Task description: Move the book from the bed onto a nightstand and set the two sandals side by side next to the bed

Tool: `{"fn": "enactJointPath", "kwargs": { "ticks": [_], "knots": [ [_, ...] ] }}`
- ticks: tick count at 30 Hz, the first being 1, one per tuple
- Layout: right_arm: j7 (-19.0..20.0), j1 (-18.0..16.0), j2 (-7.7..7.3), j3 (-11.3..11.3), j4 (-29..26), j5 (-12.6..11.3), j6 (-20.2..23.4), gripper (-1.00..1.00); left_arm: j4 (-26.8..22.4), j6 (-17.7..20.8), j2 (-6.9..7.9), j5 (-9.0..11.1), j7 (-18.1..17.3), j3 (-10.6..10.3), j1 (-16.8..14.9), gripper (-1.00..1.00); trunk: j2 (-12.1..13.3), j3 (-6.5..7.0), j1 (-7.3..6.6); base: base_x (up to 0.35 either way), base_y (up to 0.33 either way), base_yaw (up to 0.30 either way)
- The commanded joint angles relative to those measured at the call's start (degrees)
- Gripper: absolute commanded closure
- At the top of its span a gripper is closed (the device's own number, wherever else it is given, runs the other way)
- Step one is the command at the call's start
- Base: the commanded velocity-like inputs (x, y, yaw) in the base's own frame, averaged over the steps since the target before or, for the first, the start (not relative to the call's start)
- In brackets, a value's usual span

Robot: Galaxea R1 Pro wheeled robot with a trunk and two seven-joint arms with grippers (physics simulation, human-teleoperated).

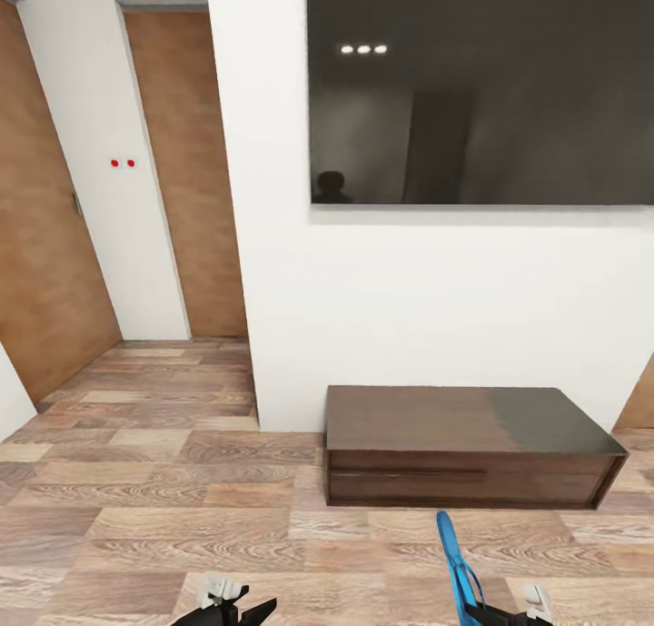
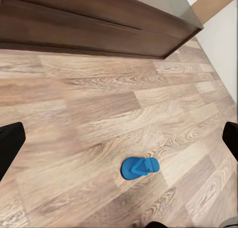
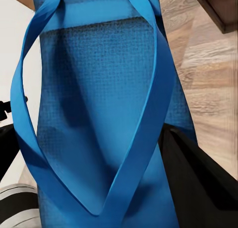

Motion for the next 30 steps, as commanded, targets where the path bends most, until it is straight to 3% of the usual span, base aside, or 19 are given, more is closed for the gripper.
{"fn": "enactJointPath", "kwargs": {
  "ticks": [1, 30],
  "knots": [
    [0.1, -0.1, 0.00, -0.1, 0.0, 0.1, 0.0, 1.00, 0.0, 0.6, -0.01, 0.3, -0.3, 0.1, 0.0, -1.00, 0.0, -0.06, -0.01, 0.000, 0.000, -0.266],
    [0.1, -0.1, 0.00, -0.1, 0.1, 0.1, 0.0, 1.00, 0.0, 0.6, -0.01, 0.3, -0.3, 0.1, 0.0, -1.00, 0.0, -0.06, -0.01, 0.000, 0.000, -0.264]
  ]
}}
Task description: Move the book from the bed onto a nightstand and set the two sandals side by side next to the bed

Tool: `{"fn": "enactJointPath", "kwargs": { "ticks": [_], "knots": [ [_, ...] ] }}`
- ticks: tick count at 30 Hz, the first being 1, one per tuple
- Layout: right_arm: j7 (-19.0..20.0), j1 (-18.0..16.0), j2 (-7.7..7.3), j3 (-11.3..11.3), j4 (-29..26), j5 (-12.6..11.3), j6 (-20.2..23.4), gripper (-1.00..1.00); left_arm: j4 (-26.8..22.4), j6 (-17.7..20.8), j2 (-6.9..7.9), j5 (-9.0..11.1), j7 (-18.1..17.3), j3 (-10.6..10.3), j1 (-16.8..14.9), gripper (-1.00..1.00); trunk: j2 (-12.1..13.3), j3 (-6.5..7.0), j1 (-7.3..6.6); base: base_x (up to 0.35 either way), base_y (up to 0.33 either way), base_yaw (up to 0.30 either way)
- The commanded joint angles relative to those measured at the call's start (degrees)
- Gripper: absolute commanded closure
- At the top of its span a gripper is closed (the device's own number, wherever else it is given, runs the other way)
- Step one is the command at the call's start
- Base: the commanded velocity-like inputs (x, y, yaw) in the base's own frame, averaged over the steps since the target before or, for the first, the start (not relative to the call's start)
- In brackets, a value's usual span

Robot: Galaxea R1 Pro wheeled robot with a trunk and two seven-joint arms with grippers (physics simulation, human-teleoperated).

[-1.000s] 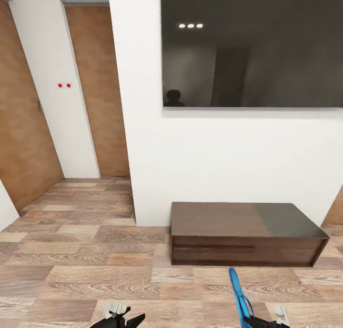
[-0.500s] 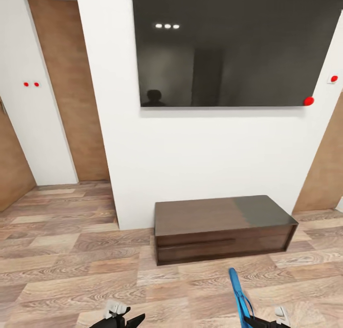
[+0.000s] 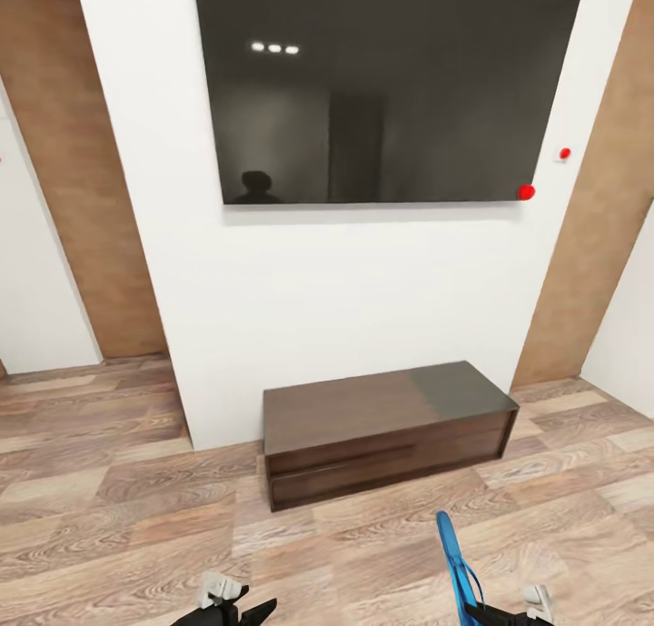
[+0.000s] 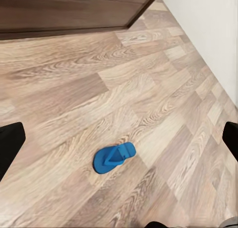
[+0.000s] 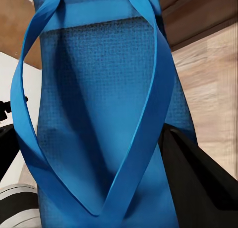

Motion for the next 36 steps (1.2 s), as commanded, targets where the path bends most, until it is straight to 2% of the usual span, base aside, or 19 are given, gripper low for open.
{"fn": "enactJointPath", "kwargs": {
  "ticks": [1, 36],
  "knots": [
    [0.1, -0.1, 0.00, -0.1, 0.0, 0.1, 0.0, 1.00, 0.0, 0.6, -0.01, 0.3, -0.3, 0.1, 0.0, -1.00, 0.0, -0.06, -0.01, 0.000, 0.000, -0.263],
    [0.1, 0.0, 0.01, -0.1, 0.0, 0.1, -0.1, 1.00, 0.0, 0.6, -0.01, 0.3, -0.3, 0.1, 0.0, -1.00, 0.0, -0.06, -0.01, 0.000, 0.000, -0.263]
  ]
}}
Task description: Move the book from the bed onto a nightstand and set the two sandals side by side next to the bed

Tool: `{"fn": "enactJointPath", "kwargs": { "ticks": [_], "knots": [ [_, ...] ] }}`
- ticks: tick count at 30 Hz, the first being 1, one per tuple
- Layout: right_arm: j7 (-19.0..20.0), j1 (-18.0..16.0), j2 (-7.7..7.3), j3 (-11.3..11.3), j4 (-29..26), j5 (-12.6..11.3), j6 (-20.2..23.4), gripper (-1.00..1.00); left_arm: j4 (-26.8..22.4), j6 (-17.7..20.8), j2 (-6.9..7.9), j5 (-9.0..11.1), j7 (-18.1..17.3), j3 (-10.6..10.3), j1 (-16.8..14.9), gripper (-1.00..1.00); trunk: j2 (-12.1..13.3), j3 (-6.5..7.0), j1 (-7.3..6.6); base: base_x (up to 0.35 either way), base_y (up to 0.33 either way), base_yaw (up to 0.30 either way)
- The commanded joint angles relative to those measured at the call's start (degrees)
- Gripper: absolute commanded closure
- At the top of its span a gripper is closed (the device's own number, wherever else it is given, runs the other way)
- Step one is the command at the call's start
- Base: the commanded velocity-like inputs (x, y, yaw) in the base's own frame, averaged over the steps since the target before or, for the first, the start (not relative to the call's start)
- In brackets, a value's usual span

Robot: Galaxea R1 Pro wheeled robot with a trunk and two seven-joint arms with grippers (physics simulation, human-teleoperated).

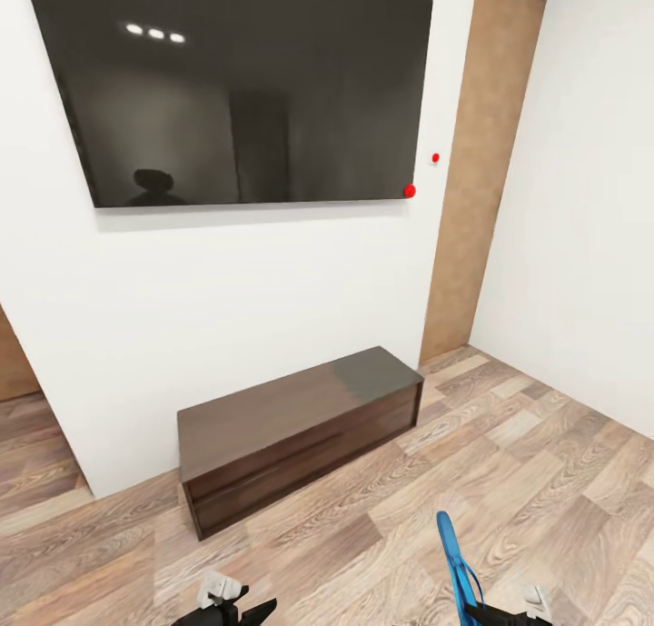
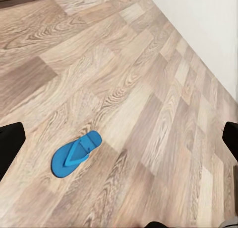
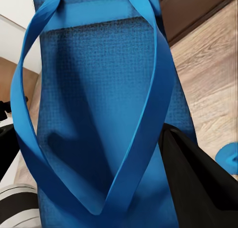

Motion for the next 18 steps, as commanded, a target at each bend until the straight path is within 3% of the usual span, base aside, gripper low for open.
{"fn": "enactJointPath", "kwargs": {
  "ticks": [1, 18],
  "knots": [
    [0.1, -0.1, 0.00, -0.1, 0.0, 0.1, 0.0, 1.00, 0.0, 0.6, -0.01, 0.3, -0.3, 0.1, 0.0, -1.00, 0.0, -0.06, -0.01, 0.000, 0.000, -0.263],
    [0.1, -0.1, 0.00, -0.1, 0.1, 0.1, 0.0, 1.00, 0.0, 0.6, -0.01, 0.3, -0.3, 0.1, 0.0, -1.00, 0.0, -0.06, -0.01, 0.002, 0.000, -0.263]
  ]
}}
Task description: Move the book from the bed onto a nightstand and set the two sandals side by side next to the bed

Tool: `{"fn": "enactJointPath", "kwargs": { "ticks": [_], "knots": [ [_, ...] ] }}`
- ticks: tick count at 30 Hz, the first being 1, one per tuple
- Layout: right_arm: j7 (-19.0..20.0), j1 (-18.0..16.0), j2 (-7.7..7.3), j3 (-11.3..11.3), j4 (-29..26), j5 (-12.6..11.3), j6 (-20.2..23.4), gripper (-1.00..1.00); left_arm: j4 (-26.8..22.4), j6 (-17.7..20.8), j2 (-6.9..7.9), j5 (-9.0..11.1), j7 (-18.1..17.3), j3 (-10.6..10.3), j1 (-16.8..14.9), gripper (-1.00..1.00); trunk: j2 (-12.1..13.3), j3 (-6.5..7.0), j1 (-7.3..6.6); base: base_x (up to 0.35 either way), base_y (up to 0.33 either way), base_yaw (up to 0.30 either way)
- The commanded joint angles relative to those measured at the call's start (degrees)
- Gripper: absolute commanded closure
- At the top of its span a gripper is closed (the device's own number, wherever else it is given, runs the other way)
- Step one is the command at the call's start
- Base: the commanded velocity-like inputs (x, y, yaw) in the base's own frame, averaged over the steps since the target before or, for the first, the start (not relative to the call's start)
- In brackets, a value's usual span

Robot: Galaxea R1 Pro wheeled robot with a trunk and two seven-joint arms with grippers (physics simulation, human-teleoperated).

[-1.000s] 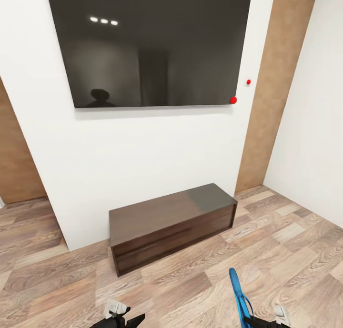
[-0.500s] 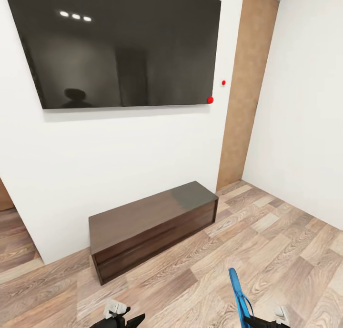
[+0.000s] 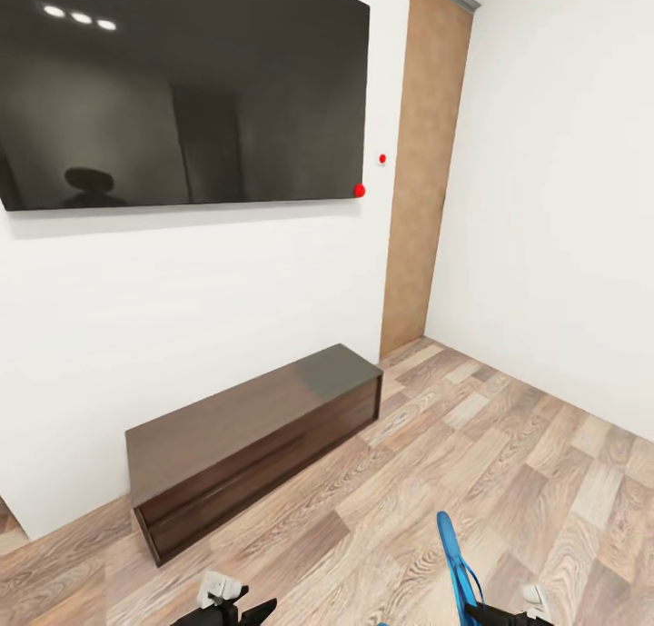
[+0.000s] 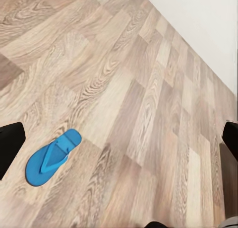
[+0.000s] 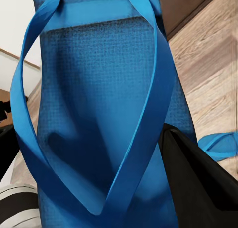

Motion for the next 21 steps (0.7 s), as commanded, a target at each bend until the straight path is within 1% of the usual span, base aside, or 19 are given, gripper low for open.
{"fn": "enactJointPath", "kwargs": {
  "ticks": [1, 21],
  "knots": [
    [0.1, -0.1, 0.00, -0.1, 0.0, 0.1, 0.0, 1.00, 0.0, 0.6, -0.01, 0.3, -0.3, 0.1, 0.0, -1.00, 0.0, -0.06, -0.01, 0.000, 0.000, -0.263],
    [0.1, -0.1, 0.01, -0.1, 0.0, 0.1, 0.0, 1.00, 0.0, 0.6, -0.01, 0.3, -0.3, 0.1, 0.0, -1.00, 0.0, -0.06, -0.01, 0.000, 0.000, -0.263]
  ]
}}
